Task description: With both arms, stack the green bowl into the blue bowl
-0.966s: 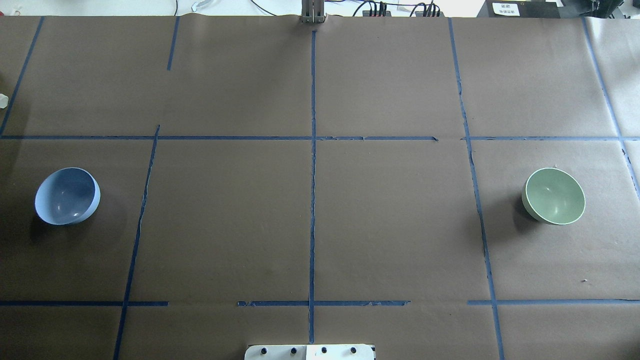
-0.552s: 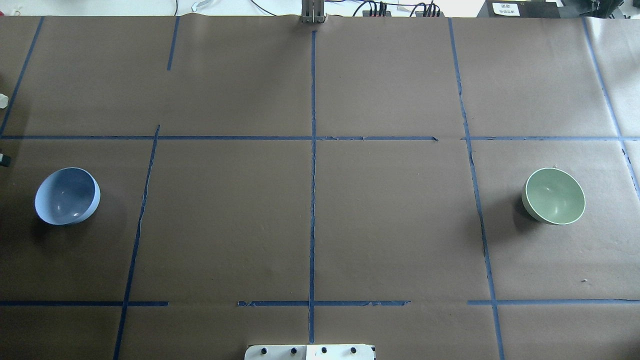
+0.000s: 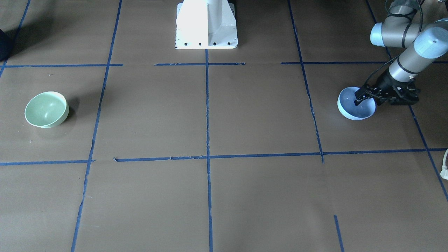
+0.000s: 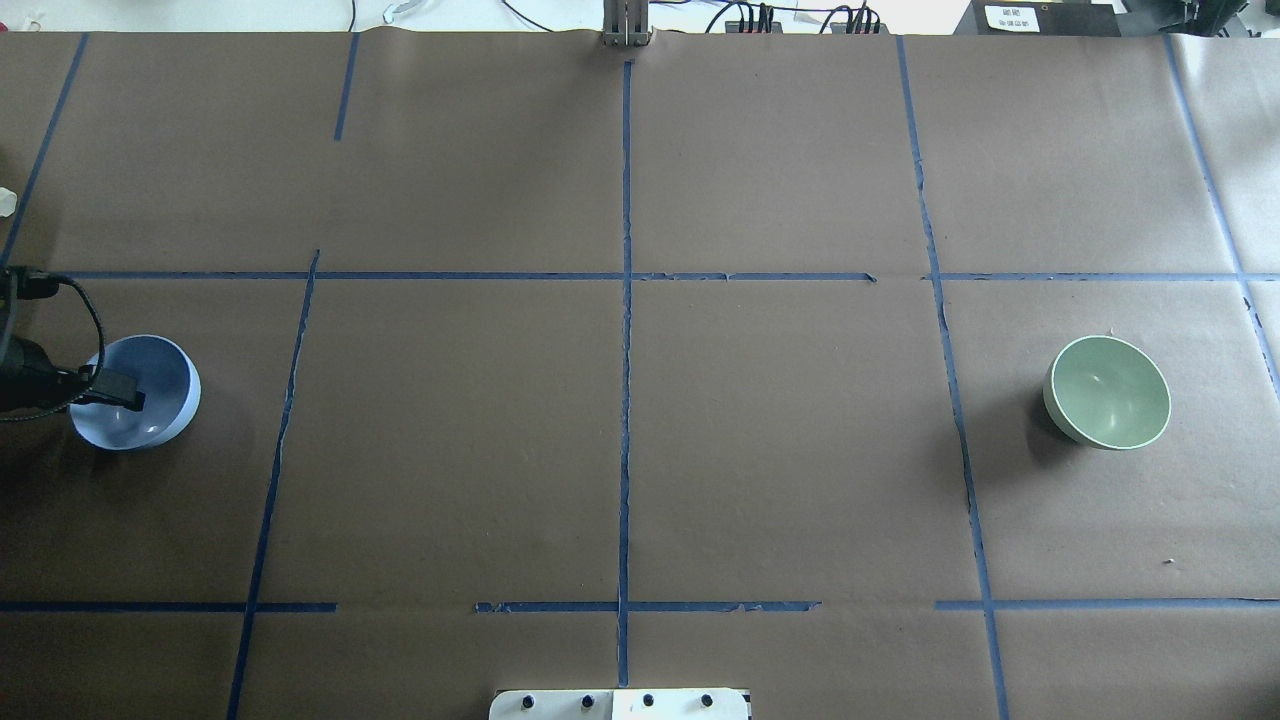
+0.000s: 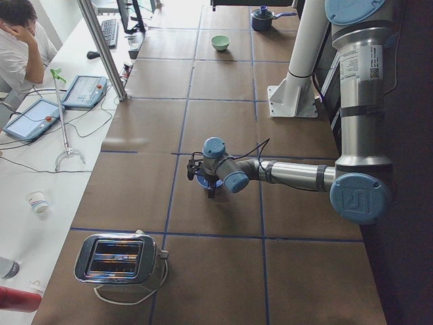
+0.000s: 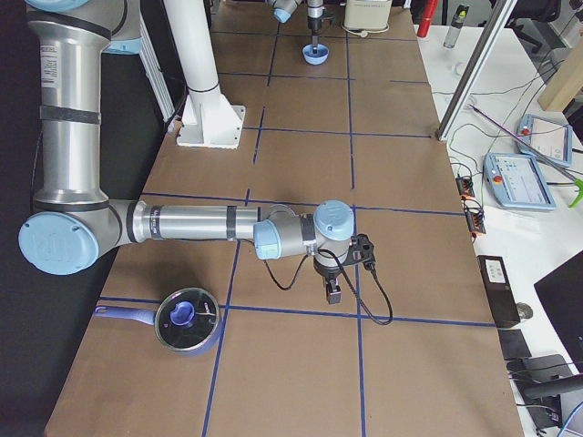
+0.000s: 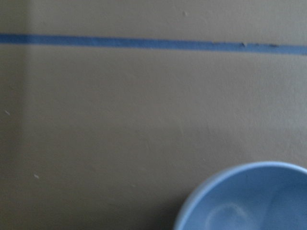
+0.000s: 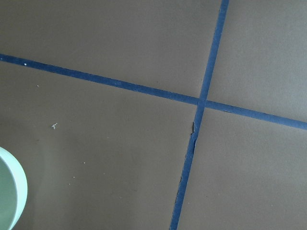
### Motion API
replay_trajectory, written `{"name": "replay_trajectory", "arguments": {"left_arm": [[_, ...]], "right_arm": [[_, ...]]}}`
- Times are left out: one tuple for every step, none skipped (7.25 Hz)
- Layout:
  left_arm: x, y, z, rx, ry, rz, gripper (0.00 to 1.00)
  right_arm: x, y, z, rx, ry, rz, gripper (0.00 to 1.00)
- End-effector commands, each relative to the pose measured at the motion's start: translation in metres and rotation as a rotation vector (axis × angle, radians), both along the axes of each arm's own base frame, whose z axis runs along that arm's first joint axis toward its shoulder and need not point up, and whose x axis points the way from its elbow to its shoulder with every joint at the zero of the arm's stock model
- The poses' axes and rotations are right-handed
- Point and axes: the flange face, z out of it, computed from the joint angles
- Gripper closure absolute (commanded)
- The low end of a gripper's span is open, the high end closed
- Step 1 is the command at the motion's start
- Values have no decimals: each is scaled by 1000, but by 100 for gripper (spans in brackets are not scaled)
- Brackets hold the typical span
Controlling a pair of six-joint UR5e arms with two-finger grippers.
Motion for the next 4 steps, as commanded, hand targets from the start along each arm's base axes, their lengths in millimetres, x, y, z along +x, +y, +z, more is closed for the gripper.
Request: {"name": "replay_trajectory", "arguments": {"left_arm": [[10,5,-5,-22,2,-21,93],[7,7,-10,-36,25,-6,97],[-3,4,-21,-52,60,-3,99],[-15,-7,-42,-73,97,-16,99]], "right_arm": [[0,1,0,-3,-5,0,0],[-1,1,0,-4,-11,-1,0],[-1,1,0,-4,-12,-1,0],[-1,1,0,-4,-12,-1,0]]}}
